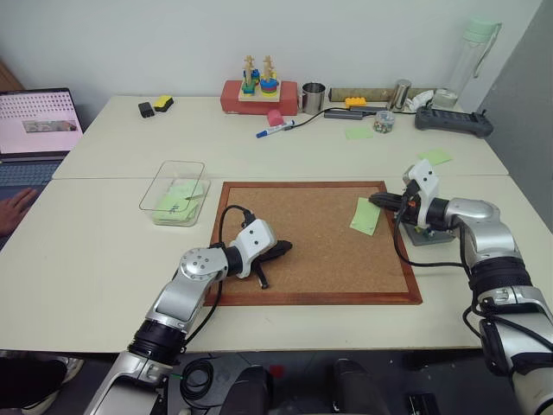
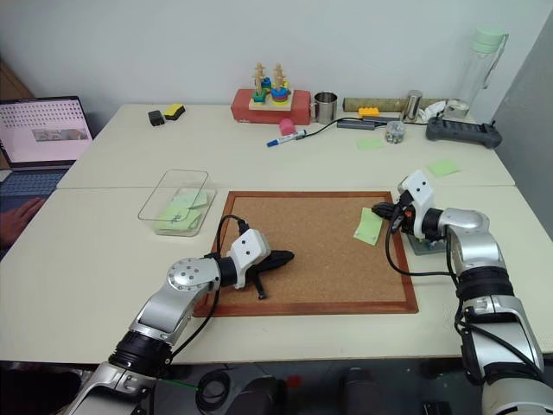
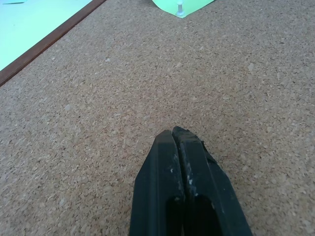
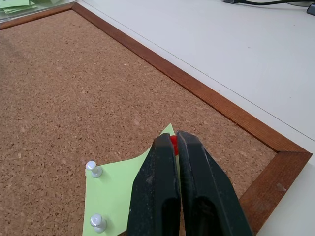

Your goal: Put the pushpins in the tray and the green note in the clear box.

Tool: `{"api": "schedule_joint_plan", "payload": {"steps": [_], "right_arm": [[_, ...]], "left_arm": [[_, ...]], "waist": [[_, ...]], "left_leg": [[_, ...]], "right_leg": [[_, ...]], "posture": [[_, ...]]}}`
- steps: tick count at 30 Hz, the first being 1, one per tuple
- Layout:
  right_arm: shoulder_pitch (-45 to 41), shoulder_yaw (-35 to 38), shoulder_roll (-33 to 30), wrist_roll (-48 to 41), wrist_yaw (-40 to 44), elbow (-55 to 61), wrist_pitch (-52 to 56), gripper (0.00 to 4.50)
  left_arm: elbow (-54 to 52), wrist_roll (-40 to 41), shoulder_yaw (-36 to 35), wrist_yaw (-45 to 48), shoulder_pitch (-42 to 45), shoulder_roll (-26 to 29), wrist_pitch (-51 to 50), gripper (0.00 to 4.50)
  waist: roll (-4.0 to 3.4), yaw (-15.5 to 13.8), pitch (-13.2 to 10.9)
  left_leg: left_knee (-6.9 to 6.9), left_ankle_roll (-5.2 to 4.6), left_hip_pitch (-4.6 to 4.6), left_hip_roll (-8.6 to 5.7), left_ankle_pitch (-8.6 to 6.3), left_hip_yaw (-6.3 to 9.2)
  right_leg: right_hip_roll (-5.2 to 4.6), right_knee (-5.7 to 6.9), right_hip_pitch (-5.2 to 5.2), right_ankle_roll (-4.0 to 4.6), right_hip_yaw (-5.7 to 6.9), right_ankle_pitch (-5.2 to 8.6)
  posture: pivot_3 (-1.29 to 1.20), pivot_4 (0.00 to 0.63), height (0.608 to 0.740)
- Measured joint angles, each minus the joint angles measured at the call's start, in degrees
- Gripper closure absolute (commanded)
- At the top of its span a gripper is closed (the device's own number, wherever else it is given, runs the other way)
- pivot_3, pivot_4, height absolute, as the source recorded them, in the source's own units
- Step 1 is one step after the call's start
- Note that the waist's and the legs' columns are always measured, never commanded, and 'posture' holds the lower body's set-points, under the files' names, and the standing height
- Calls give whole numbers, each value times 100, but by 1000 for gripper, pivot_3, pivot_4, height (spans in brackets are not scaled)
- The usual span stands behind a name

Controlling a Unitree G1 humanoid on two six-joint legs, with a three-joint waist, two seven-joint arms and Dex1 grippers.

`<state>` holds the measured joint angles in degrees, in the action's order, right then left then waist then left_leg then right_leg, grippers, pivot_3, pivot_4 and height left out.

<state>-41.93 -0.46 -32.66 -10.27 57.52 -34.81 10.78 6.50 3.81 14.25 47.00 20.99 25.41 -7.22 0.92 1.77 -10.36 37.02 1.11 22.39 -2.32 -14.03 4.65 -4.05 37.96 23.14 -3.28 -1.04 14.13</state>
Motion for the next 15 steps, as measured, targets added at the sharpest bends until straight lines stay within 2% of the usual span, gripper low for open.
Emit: {"api": "schedule_joint_plan", "payload": {"steps": [15], "right_arm": [[73, 143, -59, -171, 7, 352, 509, 4477]], "left_arm": [[-38, -3, 15, 2, -26, 0, -24, 4500]], "waist": [[-1, 2, 1]], "left_leg": [[-1, 0, -1, 0, 0, 0]], "right_leg": [[0, 0, 0, 0, -1, 0]], "posture": [[0, 150, 740]]}}
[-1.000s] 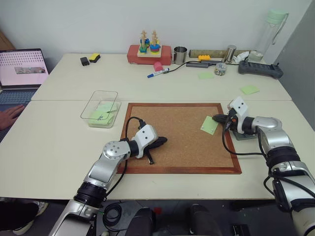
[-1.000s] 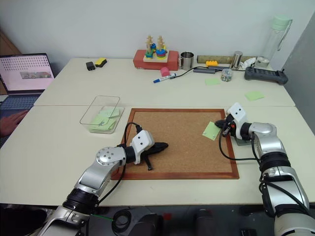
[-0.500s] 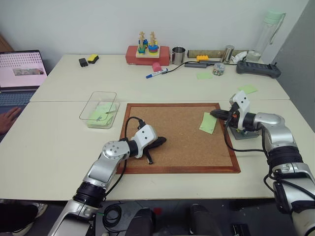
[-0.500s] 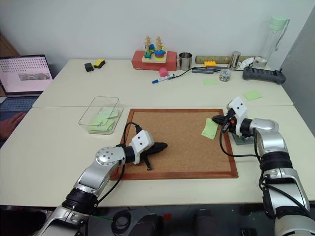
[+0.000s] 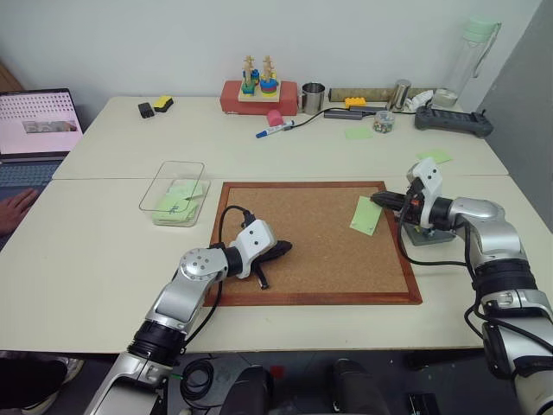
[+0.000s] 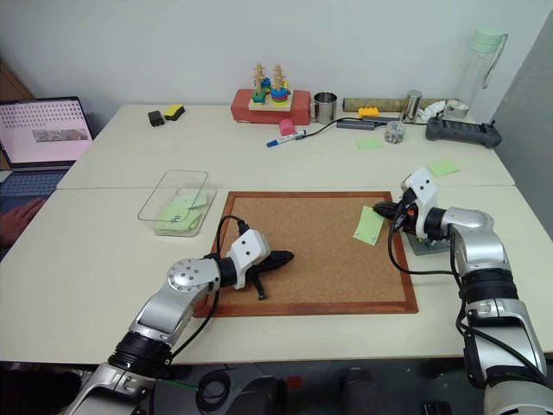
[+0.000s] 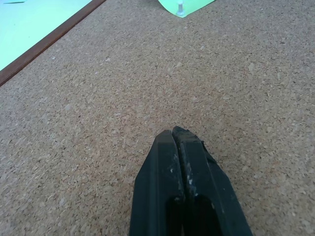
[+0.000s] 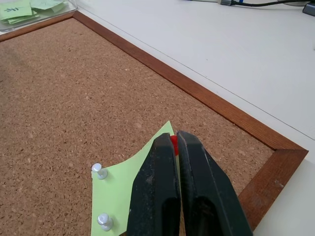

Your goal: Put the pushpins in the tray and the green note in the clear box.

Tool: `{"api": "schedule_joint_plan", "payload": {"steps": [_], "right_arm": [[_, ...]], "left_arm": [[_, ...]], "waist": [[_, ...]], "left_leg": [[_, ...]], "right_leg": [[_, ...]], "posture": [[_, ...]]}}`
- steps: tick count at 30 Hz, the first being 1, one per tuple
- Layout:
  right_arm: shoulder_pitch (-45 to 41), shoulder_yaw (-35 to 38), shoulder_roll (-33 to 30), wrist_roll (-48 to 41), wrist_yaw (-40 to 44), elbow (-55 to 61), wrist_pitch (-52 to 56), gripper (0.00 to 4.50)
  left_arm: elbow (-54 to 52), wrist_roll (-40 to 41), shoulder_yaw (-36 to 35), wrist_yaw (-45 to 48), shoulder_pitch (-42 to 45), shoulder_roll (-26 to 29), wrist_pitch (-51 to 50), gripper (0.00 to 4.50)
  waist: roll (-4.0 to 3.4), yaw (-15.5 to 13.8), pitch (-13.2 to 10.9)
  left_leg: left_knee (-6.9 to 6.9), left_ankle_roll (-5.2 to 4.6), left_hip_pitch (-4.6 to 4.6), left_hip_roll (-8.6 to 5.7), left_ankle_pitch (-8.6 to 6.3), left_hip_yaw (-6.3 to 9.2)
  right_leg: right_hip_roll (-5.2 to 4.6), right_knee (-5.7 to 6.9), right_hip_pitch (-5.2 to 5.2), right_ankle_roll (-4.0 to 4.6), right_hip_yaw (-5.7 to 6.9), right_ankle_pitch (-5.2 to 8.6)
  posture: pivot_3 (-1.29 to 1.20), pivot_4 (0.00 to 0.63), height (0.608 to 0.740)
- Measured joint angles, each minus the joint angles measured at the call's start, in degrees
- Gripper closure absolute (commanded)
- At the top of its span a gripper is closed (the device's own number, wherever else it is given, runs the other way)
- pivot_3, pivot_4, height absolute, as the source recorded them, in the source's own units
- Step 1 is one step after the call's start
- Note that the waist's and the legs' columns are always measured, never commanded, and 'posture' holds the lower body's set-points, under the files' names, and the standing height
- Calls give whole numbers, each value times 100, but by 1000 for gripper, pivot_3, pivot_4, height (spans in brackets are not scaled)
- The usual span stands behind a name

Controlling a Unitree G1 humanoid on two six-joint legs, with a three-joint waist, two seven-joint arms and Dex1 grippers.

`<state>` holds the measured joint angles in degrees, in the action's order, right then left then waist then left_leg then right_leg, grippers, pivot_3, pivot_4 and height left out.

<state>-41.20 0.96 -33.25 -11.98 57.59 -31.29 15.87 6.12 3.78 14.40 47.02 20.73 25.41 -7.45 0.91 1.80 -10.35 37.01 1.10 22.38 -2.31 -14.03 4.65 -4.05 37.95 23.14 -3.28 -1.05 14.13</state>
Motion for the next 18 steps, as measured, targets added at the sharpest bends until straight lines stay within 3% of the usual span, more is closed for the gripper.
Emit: {"api": "schedule_joint_plan", "payload": {"steps": [11, 18], "right_arm": [[34, 108, -25, -178, -11, 122, 240, 4477], [326, 44, -182, 11, -12, 628, -575, 4477]], "left_arm": [[5, 0, 1, 13, 7, 0, 0, 4500], [12, -2, 8, 27, 13, 5, 0, 4500]], "waist": [[0, 0, 0], [-2, -4, 1]], "left_leg": [[0, 0, 1, 0, 0, -1], [-1, 0, 0, 0, 0, -1]], "right_leg": [[0, 0, 0, 0, 0, 0], [0, -1, 0, -1, 2, 1]], "posture": [[0, 150, 740], [0, 150, 740]]}}
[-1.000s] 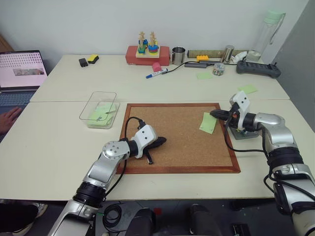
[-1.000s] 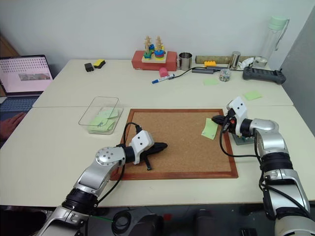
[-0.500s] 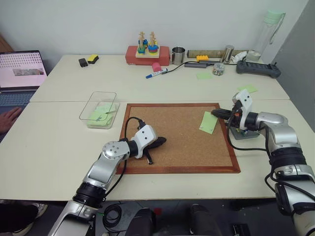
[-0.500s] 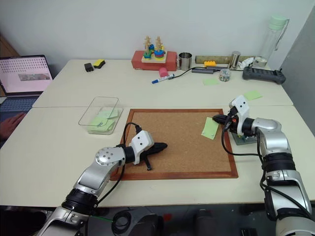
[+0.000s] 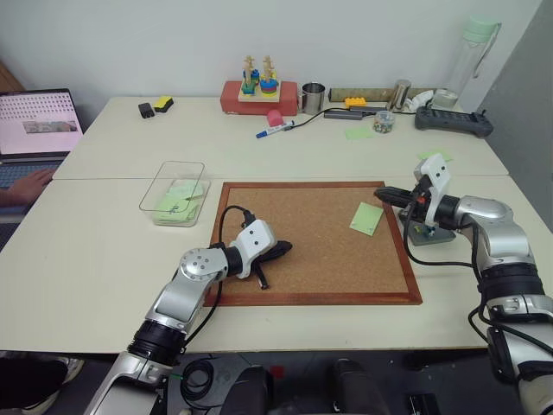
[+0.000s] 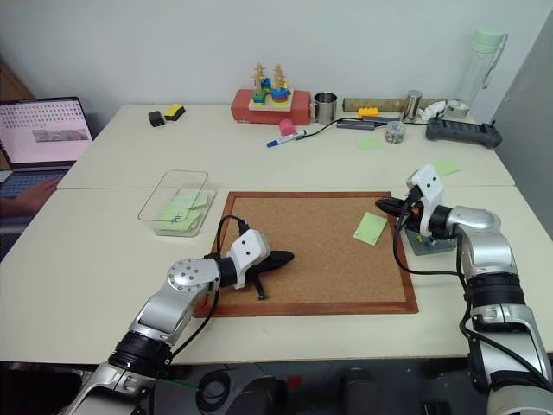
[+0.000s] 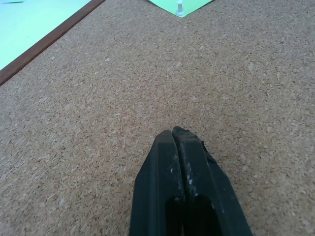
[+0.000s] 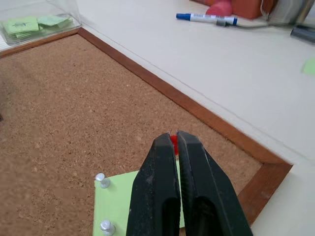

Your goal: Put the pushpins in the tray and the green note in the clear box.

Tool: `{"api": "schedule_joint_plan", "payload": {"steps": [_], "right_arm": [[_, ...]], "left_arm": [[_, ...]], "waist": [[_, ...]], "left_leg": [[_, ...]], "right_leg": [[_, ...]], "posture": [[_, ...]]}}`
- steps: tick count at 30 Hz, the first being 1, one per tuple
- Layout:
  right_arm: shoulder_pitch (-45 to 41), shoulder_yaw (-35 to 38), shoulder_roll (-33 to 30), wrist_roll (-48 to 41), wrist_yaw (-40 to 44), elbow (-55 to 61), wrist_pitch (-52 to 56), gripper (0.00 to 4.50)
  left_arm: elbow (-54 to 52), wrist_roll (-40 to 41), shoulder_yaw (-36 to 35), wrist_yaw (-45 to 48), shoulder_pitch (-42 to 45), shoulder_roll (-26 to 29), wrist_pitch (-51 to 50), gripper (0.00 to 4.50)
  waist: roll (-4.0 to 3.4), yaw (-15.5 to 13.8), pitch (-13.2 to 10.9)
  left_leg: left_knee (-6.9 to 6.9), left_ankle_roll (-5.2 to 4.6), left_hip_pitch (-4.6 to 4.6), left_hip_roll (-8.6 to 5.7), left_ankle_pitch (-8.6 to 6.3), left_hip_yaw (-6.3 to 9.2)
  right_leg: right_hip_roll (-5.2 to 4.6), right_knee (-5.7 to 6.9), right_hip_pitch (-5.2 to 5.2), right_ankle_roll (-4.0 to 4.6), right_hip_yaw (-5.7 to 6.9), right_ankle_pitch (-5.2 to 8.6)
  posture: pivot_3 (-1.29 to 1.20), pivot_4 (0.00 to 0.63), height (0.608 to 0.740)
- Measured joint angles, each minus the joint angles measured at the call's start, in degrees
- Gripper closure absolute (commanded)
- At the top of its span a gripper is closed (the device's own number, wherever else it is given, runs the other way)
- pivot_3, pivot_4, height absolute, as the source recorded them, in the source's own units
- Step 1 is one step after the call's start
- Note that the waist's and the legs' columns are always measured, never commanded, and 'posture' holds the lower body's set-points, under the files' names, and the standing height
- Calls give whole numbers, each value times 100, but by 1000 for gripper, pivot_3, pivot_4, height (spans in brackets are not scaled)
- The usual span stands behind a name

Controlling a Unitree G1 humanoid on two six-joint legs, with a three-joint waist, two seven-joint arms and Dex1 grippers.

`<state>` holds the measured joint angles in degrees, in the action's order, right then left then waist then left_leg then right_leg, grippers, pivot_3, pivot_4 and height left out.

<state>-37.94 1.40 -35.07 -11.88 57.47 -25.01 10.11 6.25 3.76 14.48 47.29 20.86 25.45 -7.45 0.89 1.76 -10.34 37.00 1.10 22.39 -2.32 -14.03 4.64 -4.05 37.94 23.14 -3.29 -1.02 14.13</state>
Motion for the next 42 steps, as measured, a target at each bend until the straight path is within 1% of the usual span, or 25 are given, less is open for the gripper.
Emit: {"api": "schedule_joint_plan", "payload": {"steps": [3, 6, 9, 16, 22, 23, 27, 31, 34, 36, 38, 42], "right_arm": [[173, -101, -8, 168, 1, 106, -364, 4477], [224, -99, -16, 169, -12, 109, -418, 4477], [223, -31, -157, 157, -62, 109, -235, 4477], [356, 395, -973, 177, -393, -27, 548, 4477], [573, 416, -1027, 229, -571, -151, 903, 4477], [579, 417, -1028, 228, -574, -151, 958, 4263], [663, 409, -1028, 226, -553, -149, 1118, 3711], [776, 406, -1027, 228, -548, -178, 1149, 2788], [776, 407, -1027, 225, -542, -177, 1149, 2289], [776, 408, -1027, 214, -521, -168, 1165, 1804], [776, 410, -1028, 208, -509, -158, 1174, 1438], [845, 432, -1113, -54, -178, 338, 1256, 1438]], "left_arm": [[2, 0, 0, 3, 2, 2, 0, 4500], [1, 0, -1, 3, 2, 2, 0, 4500], [-4, 0, 8, 3, 3, 1, 0, 4500], [-10, 0, 10, 1, -7, 7, 3, 4500], [3, 0, 4, 11, -2, 17, 13, 4500], [3, 0, 6, 13, -1, 17, 13, 4500], [2, -1, 16, 13, 4, 17, 14, 4500], [4, -4, 16, 12, 5, 18, 12, 4500], [2, -8, 16, 12, 5, 18, 11, 4500], [1, -8, 17, 14, 5, 18, 12, 4500], [4, -8, 17, 14, 7, 18, 12, 4500], [5, -8, 19, 17, 10, 21, 12, 4500]], "waist": [[1, 1, 1], [1, 2, 1], [1, -7, 1], [-2, -6, 3], [-6, 6, 5], [-6, 6, 5], [-6, 1, 5], [-8, 4, 6], [-8, 3, 6], [-8, 3, 6], [-8, 3, 6], [-10, 3, 7]], "left_leg": [[0, 0, 0, 1, 0, -1], [0, 0, 0, 1, 0, 0], [0, 0, 0, 1, 0, 2], [-2, 0, 0, 2, 0, -4], [-1, -1, -1, 1, 0, -7], [-1, -1, -1, 1, 0, -7], [-1, -1, 0, 1, 0, -7], [-1, -1, -1, 1, 0, -7], [-1, -1, -1, 1, 0, -7], [-1, -1, 0, 1, 0, -6], [-1, -1, -1, 1, 0, -6], [-1, -1, -1, 2, 0, -3]], "right_leg": [[0, 0, -1, 0, -1, 0], [0, 0, -1, 0, -3, 0], [0, -1, -1, 0, 0, 0], [0, -4, -2, 1, 1, 0], [0, -4, -4, 0, -5, 0], [0, -3, -4, 0, -3, 0], [0, -4, -5, 0, 0, 1], [0, -4, -5, 0, -3, 0], [0, -4, -5, 0, -1, 1], [0, -4, -5, 0, 0, 1], [0, -4, -5, 0, 0, 1], [1, -5, -5, -1, -1, 1]], "posture": [[0, 150, 740], [0, 150, 740], [0, 150, 740], [0, 150, 740], [0, 150, 740], [0, 150, 740], [0, 150, 740], [0, 150, 740], [0, 150, 740], [0, 150, 740], [0, 150, 740], [0, 150, 740]]}}
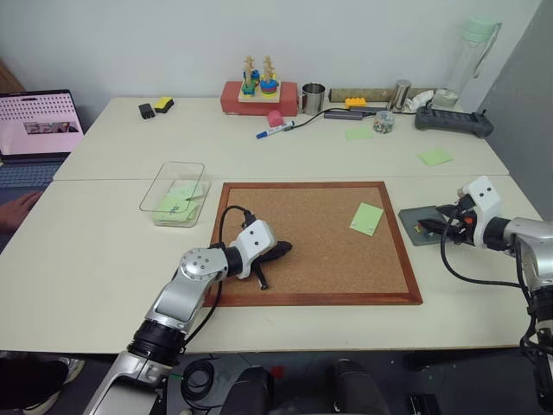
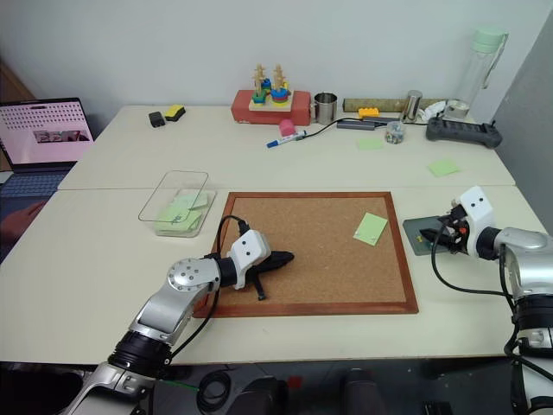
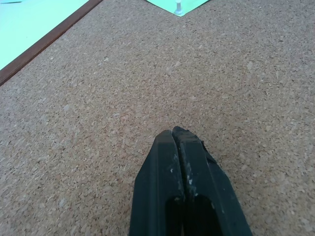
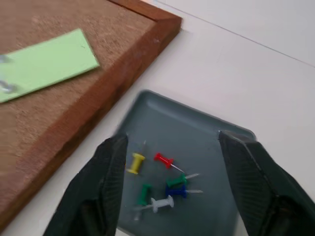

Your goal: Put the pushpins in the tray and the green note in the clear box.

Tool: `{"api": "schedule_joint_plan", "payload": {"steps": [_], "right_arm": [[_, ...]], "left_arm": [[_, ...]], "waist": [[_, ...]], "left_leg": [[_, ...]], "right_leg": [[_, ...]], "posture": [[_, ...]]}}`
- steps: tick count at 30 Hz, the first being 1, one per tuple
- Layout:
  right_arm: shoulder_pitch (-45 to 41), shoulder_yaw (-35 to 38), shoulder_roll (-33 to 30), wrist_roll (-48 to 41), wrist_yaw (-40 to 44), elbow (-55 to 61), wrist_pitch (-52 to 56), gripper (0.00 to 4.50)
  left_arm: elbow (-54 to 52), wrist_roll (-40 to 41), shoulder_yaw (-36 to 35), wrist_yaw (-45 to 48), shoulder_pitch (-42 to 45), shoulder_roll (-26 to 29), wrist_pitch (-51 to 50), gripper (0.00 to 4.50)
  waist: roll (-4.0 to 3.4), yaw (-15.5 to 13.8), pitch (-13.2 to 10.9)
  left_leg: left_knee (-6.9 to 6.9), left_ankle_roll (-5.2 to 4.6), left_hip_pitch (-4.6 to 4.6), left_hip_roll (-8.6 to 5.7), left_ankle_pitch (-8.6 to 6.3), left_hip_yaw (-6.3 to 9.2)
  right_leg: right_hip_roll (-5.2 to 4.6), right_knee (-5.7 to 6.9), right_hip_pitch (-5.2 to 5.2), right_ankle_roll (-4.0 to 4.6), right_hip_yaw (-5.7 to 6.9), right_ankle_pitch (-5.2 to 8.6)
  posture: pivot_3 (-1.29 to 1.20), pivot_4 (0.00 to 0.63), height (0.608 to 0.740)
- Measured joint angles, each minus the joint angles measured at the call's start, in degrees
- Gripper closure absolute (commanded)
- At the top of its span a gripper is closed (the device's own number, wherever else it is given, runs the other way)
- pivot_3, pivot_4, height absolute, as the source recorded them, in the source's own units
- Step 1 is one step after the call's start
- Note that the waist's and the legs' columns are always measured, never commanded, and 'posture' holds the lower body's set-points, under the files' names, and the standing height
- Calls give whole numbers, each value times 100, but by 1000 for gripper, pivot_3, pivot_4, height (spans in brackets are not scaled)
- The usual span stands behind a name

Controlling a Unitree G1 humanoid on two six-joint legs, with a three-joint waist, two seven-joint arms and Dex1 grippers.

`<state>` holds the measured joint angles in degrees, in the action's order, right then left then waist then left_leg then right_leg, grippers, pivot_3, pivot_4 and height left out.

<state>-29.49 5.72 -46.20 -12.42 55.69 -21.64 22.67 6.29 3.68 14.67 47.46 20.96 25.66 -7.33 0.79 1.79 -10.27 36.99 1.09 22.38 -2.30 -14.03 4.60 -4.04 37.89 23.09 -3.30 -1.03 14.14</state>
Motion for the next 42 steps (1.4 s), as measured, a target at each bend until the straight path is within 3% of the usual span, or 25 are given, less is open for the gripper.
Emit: {"api": "schedule_joint_plan", "payload": {"steps": [7, 24, 39, 42], "right_arm": [[476, -348, 22, -52, 535, 1185, -231, 1438], [128, -750, 1022, 192, 181, 315, -1022, 1438], [46, -814, 1146, 213, 289, 106, -1099, 4215], [47, -832, 1145, 212, 326, 106, -1090, 4492]], "left_arm": [[9, -1, 6, 9, 10, 35, 6, 4500], [7, -1, 10, 62, 27, 59, 8, 4500], [-9, -1, 12, 74, 27, 99, 8, 4500], [-17, -1, 12, 74, 25, 110, 8, 4500]], "waist": [[0, 10, 1], [0, 9, 1], [-1, 11, 1], [-1, 11, 2]], "left_leg": [[1, 0, -3, 1, 0, 2], [0, 0, -3, 1, 0, 6], [-1, 0, -3, 0, 0, 6], [0, 0, -4, 1, 0, 5]], "right_leg": [[0, 0, -2, -1, -1, 1], [1, 1, 1, 0, 0, 0], [3, 2, 2, 0, 0, 0], [3, 2, 2, 0, 0, 0]], "posture": [[0, 150, 740], [0, 150, 740], [0, 150, 740], [0, 150, 740]]}}
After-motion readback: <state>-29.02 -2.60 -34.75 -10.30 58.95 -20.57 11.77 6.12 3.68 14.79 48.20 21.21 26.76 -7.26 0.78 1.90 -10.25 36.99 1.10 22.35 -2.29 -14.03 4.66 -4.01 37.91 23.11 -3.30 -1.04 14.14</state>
